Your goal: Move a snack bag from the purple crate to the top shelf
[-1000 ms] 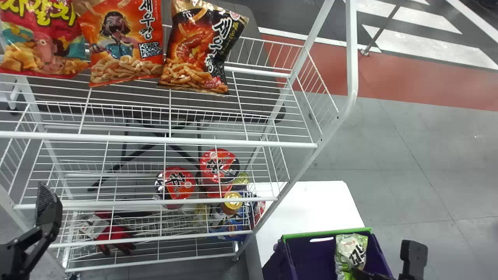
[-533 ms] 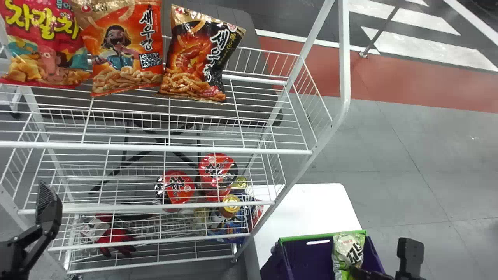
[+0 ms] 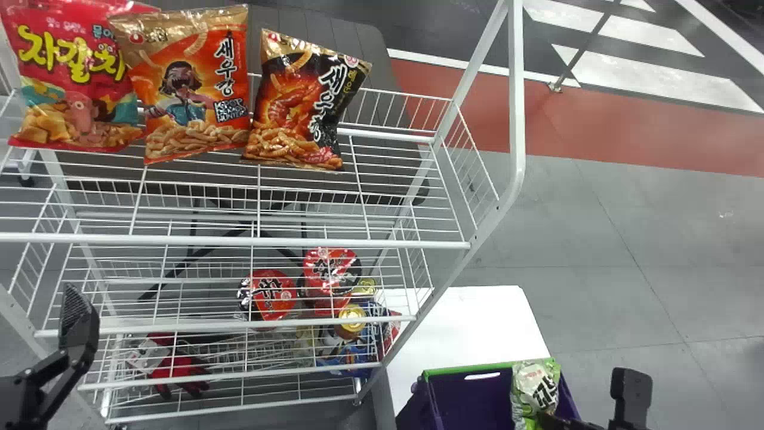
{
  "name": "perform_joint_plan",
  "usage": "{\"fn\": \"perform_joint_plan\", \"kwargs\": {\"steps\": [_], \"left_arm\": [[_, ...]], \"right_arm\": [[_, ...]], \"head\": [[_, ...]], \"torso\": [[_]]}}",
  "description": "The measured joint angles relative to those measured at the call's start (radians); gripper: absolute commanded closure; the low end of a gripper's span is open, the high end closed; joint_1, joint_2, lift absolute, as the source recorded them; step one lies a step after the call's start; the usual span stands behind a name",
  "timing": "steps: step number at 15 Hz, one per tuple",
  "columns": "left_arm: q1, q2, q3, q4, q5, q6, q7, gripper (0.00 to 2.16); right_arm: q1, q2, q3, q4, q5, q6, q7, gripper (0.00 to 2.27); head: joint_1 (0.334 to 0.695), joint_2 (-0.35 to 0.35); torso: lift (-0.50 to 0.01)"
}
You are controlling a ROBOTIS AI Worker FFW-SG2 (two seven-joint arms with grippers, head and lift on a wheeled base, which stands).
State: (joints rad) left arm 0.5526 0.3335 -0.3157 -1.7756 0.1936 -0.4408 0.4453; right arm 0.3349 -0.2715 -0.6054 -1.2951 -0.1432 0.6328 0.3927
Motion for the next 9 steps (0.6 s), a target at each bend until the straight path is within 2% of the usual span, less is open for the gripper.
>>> {"fn": "perform_joint_plan", "kwargs": {"steps": [9], "left_arm": [[0.012, 0.004, 0.003, -0.003, -0.006, -0.018, 0.006, 0.00]], "right_arm": [[0.013, 0.007, -0.005, -0.014, -0.013, -0.002, 0.008, 1.97]], "head": [[0.695, -0.350]], "torso": [[0.003]]}}
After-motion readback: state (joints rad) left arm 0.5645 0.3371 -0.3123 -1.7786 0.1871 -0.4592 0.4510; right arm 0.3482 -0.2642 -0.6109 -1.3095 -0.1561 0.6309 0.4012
